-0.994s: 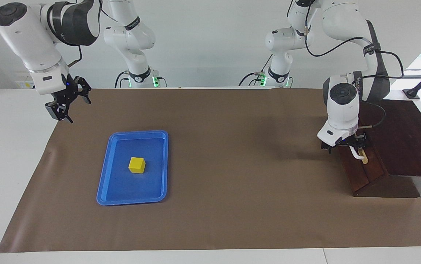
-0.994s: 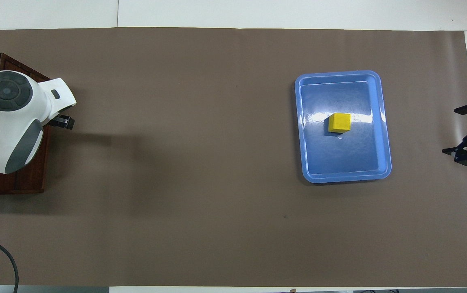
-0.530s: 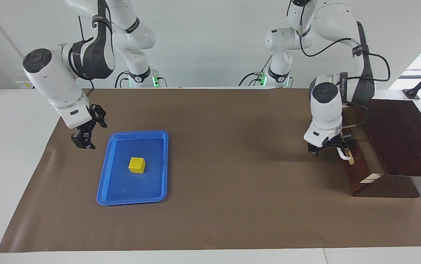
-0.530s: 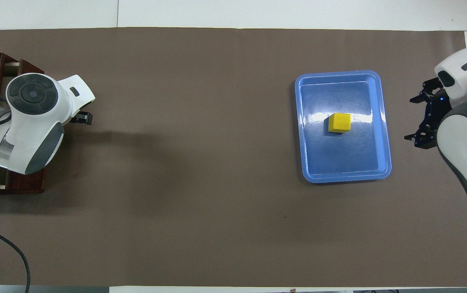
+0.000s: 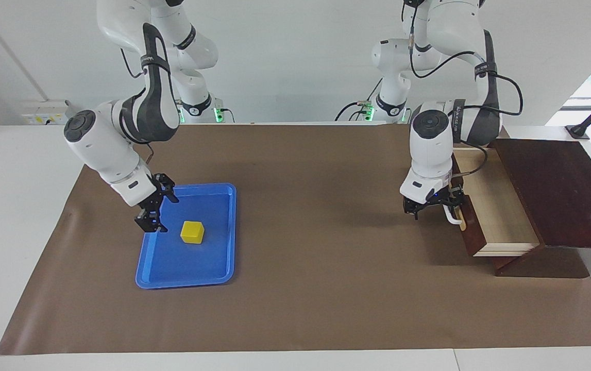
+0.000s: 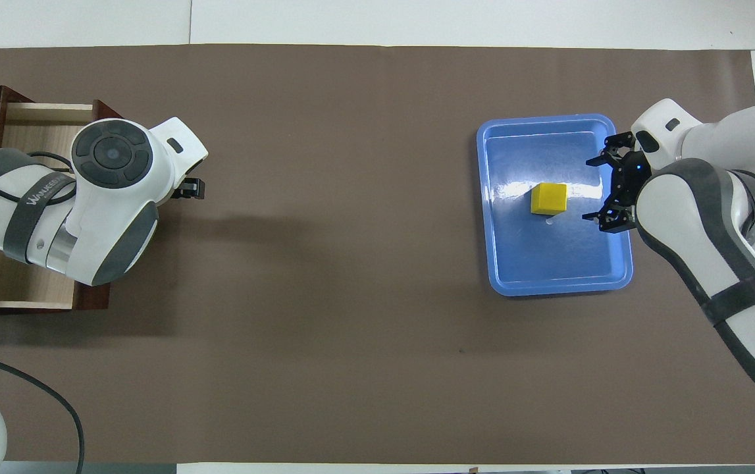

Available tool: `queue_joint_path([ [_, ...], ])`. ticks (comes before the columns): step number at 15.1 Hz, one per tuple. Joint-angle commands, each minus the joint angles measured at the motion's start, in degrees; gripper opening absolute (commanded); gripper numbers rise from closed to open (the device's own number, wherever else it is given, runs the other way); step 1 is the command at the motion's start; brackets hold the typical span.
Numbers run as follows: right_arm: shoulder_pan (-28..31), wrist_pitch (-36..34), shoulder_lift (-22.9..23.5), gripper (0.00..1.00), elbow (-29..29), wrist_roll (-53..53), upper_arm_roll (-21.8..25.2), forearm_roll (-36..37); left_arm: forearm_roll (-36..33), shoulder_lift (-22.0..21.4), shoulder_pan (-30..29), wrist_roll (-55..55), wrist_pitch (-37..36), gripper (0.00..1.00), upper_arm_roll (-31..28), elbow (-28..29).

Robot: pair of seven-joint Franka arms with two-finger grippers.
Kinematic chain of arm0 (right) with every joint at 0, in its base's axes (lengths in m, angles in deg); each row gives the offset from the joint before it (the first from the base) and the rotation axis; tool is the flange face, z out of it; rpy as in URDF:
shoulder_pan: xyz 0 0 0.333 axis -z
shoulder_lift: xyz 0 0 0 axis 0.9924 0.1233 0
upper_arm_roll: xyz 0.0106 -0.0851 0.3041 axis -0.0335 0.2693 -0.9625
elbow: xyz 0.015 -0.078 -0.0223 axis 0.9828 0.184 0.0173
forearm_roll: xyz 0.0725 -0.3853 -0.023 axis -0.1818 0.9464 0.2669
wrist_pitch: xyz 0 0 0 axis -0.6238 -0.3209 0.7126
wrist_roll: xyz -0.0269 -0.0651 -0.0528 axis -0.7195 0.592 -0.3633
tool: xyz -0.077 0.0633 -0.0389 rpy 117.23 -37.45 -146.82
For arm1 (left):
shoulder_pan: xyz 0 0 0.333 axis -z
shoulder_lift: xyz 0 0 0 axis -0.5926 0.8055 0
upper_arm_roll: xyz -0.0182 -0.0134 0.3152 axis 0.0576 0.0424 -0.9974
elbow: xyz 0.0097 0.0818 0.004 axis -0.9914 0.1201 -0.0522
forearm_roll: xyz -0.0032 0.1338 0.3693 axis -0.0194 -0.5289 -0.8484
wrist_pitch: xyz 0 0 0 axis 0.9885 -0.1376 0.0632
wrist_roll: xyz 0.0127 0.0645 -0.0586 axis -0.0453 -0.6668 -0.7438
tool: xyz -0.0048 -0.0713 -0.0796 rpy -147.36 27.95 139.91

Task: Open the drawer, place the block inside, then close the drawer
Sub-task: 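Move the right gripper over the yellow block while the left gripper withdraws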

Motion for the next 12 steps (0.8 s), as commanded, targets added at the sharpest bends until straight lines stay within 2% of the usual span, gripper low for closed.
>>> queue_joint_path([
  [1, 1.9, 0.7, 2.8, 1.0, 0.2, -6.7, -0.2, -6.0, 2.2, 1.0, 2.1, -0.7, -2.3, 1.0, -0.4, -2.1],
  [4, 1.9, 0.9, 3.6, 1.0, 0.2, -7.7, -0.2, -7.2, 2.2, 1.1, 1.6, -0.7, -2.1, 1.0, -0.4, -2.1],
  [7, 2.1, 1.2, 4.8, 1.0, 0.2, -13.5, -0.2, -10.8, 2.7, 1.0, 1.2, -0.6, -4.1, 1.0, -0.4, -3.8],
  [12, 1.9, 1.4, 5.2, 1.0, 0.2, -16.4, -0.1, -11.7, 13.5, 1.1, 0.6, -2.2, -14.4, 1.0, -0.8, -13.1],
])
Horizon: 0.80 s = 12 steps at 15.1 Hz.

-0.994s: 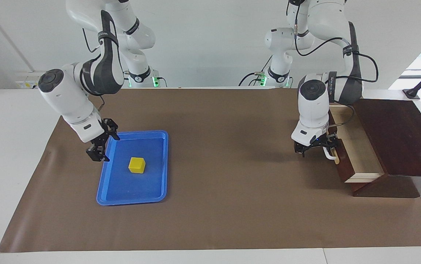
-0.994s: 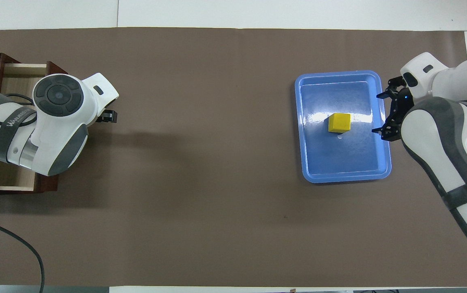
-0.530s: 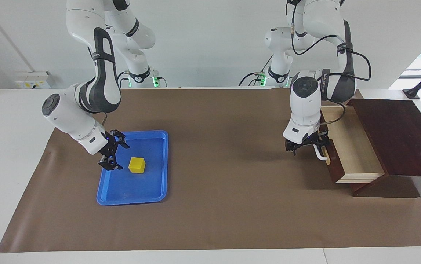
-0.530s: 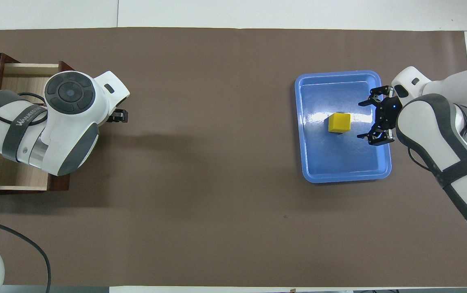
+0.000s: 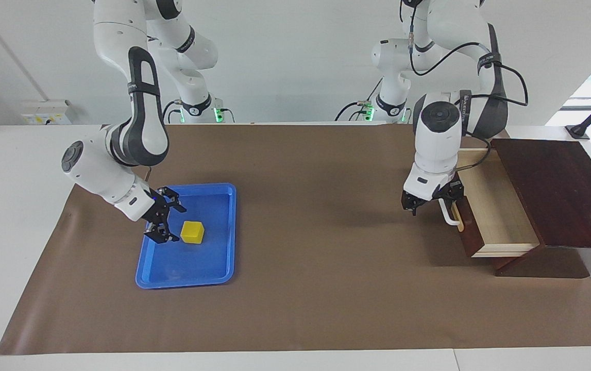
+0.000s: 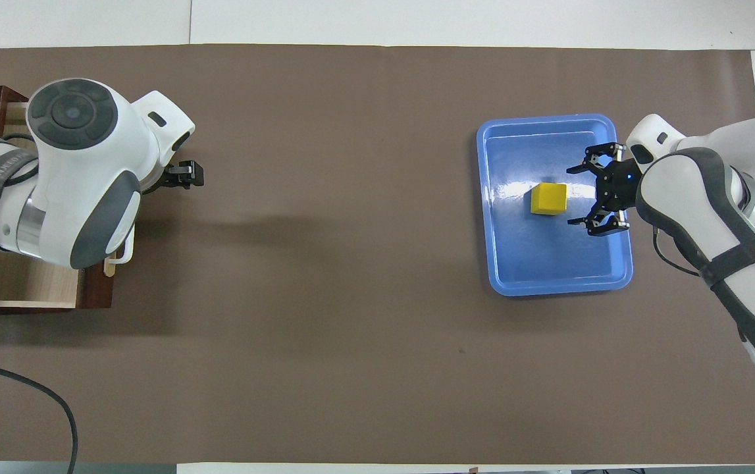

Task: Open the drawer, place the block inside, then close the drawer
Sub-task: 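Move the right gripper over the yellow block while the left gripper withdraws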

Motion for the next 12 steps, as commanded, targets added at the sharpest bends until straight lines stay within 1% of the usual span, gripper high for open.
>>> queue_joint_path([
  [1, 0.5, 0.5, 0.2, 1.0, 0.2, -2.4, -0.4, -1.4, 5.1, 1.6, 0.4, -5.7, -6.3, 1.0, -0.6, -6.0],
  [4, 0.4, 0.6, 0.1, 1.0, 0.4, -3.0, -0.4, -1.4, 9.0, 1.9, 1.1, -23.9, -8.2, 1.0, -0.6, -8.3],
  [6, -0.1, 2.3, 0.2, 1.0, 0.5, -3.4, -0.4, -1.4, 14.1, 1.8, 0.5, -35.7, -9.2, 1.0, -0.6, -9.5],
  [8, -0.2, 3.3, 0.5, 1.0, 1.0, -3.6, -0.4, -1.4, 17.5, 1.7, 0.4, -47.4, -8.4, 1.0, -0.7, -9.6],
  [11, -0.4, 3.6, 0.6, 1.0, 1.2, -3.7, -0.4, -1.5, 17.7, 1.8, 1.2, -64.0, -7.9, 1.0, -0.6, -10.0],
  [12, -0.3, 3.5, 0.5, 1.0, 1.4, -3.7, -0.4, -1.5, 17.8, 1.9, 1.2, -71.1, -7.1, 1.0, -0.6, -10.3],
])
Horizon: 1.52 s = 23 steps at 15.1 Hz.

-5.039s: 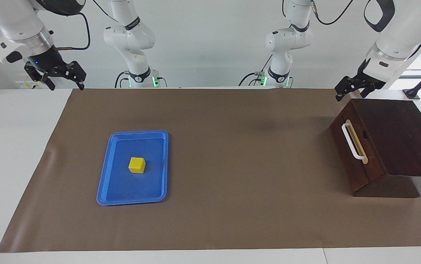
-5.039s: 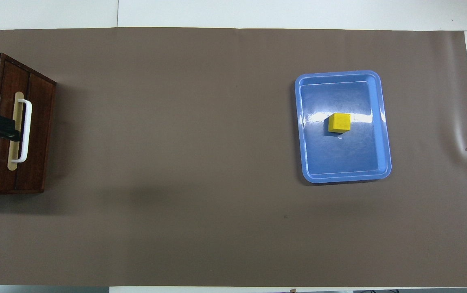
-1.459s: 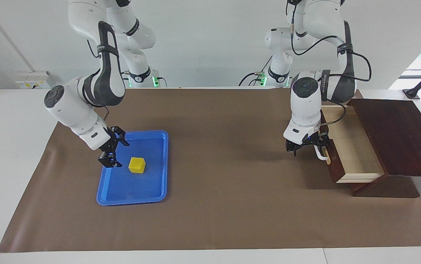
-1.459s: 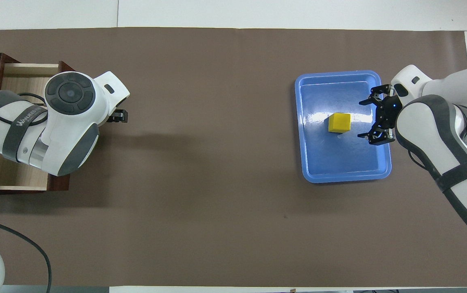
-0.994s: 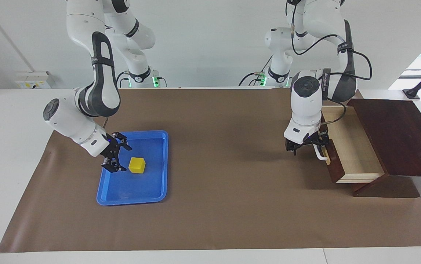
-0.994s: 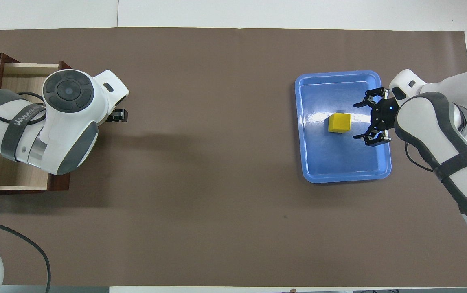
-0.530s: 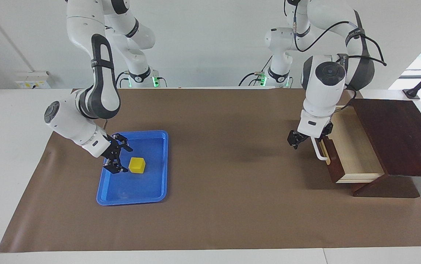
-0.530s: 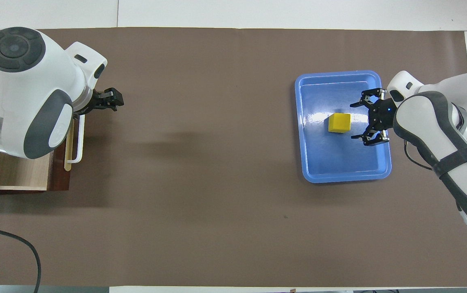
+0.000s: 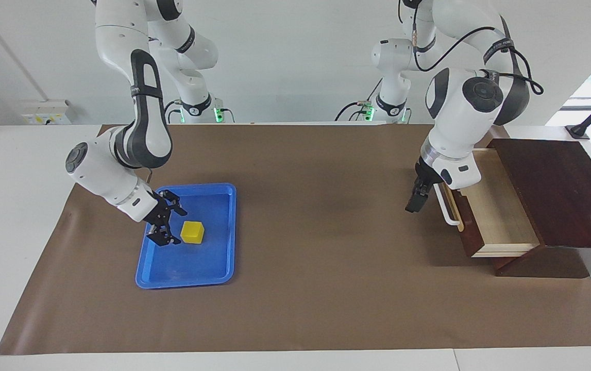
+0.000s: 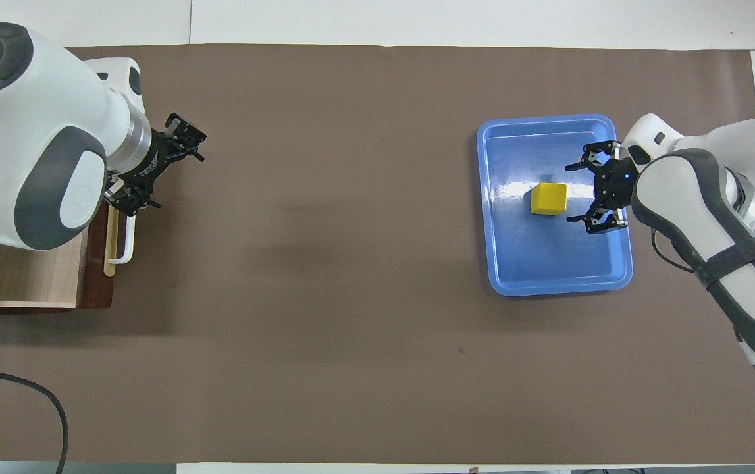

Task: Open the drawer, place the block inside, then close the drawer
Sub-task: 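Move the right gripper over the yellow block while the left gripper withdraws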

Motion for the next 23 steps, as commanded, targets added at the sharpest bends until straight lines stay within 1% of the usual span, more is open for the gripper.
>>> queue_joint_path([
  [1, 0.1, 0.9, -0.1, 1.0, 1.0, -2.0, -0.2, -1.4, 0.8, 1.2, 1.0, -16.1, 0.2, 1.0, -0.7, -2.3],
  [3, 0.1, 0.8, -0.1, 1.0, 1.1, -2.1, -0.2, -1.4, 0.9, 0.6, 1.3, -21.2, -0.2, 1.0, -0.3, -2.2],
  [5, 0.1, 1.1, -0.4, 1.0, 2.1, -2.9, -0.2, -1.4, 0.2, 0.5, 3.4, -28.6, -0.6, 1.0, -0.2, -2.4],
  [6, 0.1, 1.1, -0.4, 1.0, 2.2, -3.5, -0.1, -1.4, 0.3, 0.5, 4.4, -30.1, -0.8, 1.0, -0.3, -2.6],
  [8, 0.3, 1.1, -0.4, 1.0, 2.2, -3.6, -0.1, -1.4, 0.4, 0.4, 4.9, -31.7, -2.7, 1.0, -0.3, -3.0],
  [13, 0.0, 1.2, -0.4, 1.0, 2.3, -4.7, -0.2, -1.5, 1.0, 0.4, 5.0, -33.6, -3.1, 1.0, -0.1, -3.7],
  [16, -0.1, 1.2, -0.5, 1.0, 2.6, -5.6, -0.2, -2.6, 1.0, -1.0, 6.5, -35.7, -5.2, 1.0, -0.1, -3.7],
  [18, -0.1, 2.7, -0.6, 1.0, 3.0, -5.9, -0.2, -2.7, 0.8, -1.5, 8.0, -37.3, -5.5, 1.0, -0.1, -3.5],
  [20, -0.7, 4.8, -0.7, 1.0, 4.6, -6.2, -0.2, -2.7, 0.8, -1.6, 8.1, -37.5, -4.6, 1.0, -0.2, -3.5],
  [22, -1.0, 5.1, -0.7, 1.0, 4.6, -6.1, -0.2, -2.7, 0.8, -1.5, 8.7, -37.7, -4.9, 1.0, -0.1, -3.8],
  [23, -1.0, 5.1, -0.7, 1.0, 4.6, -6.1, -0.2, -2.7, 0.7, -1.7, 10.0, -37.8, -4.7, 1.0, -0.1, -3.1],
])
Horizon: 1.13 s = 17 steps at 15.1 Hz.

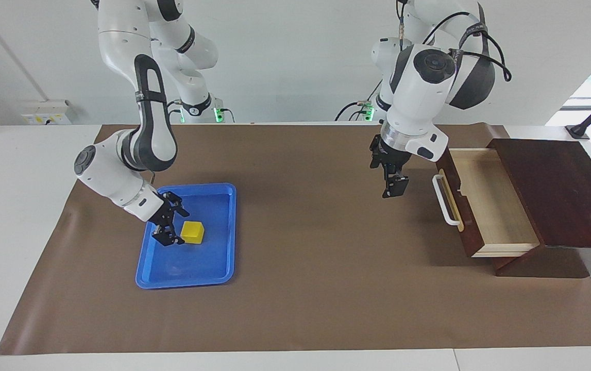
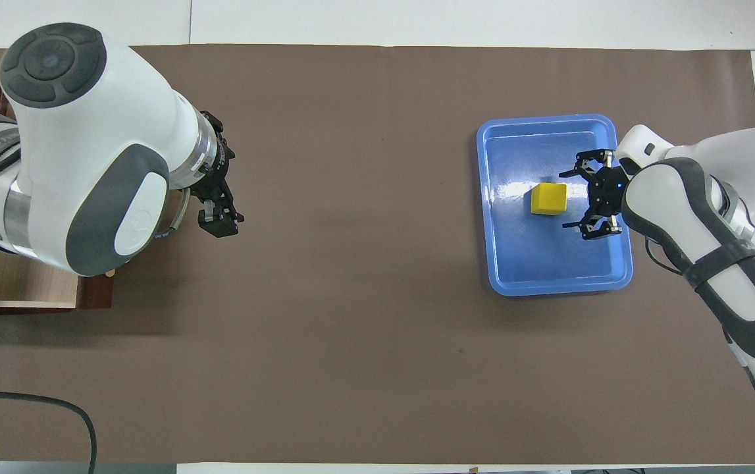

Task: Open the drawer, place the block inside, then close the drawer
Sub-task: 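Move the right gripper over the yellow block while the left gripper withdraws, then lower the right gripper and grasp the yellow block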

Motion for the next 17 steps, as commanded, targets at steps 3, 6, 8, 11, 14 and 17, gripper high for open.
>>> queue_joint_path([
  [3, -0.1, 1.1, -0.8, 1.0, 1.3, -2.0, 0.0, -1.8, 0.2, -0.7, 1.4, -0.8, -2.5, 1.0, -1.2, 0.2],
  [6, -0.1, 1.1, -0.8, 0.8, 1.3, -2.1, 0.0, -1.8, 0.3, -1.5, 1.5, -1.0, -2.6, 1.0, -1.3, 1.4],
  [8, -0.1, 1.1, -0.8, 0.55, 1.3, -2.1, 0.0, -1.8, 0.3, -1.5, 1.9, -2.7, -3.0, 1.0, -1.3, 1.4],
  [11, -0.1, 1.0, -0.8, 0.0, 1.3, -2.0, 0.0, -1.8, 0.3, -1.5, 2.1, -2.9, -2.5, 1.0, -1.2, 1.6],
  [14, -0.1, 0.6, -0.8, 0.0, 1.2, -1.6, 0.0, -1.8, 0.4, -1.7, 2.1, -3.2, -2.2, 1.0, -1.1, 1.9],
  [17, -0.1, -0.3, -0.9, 0.0, 0.5, -1.4, 0.0, -1.8, 0.4, -1.9, 2.4, -5.0, -0.7, 1.0, -1.1, 2.8],
])
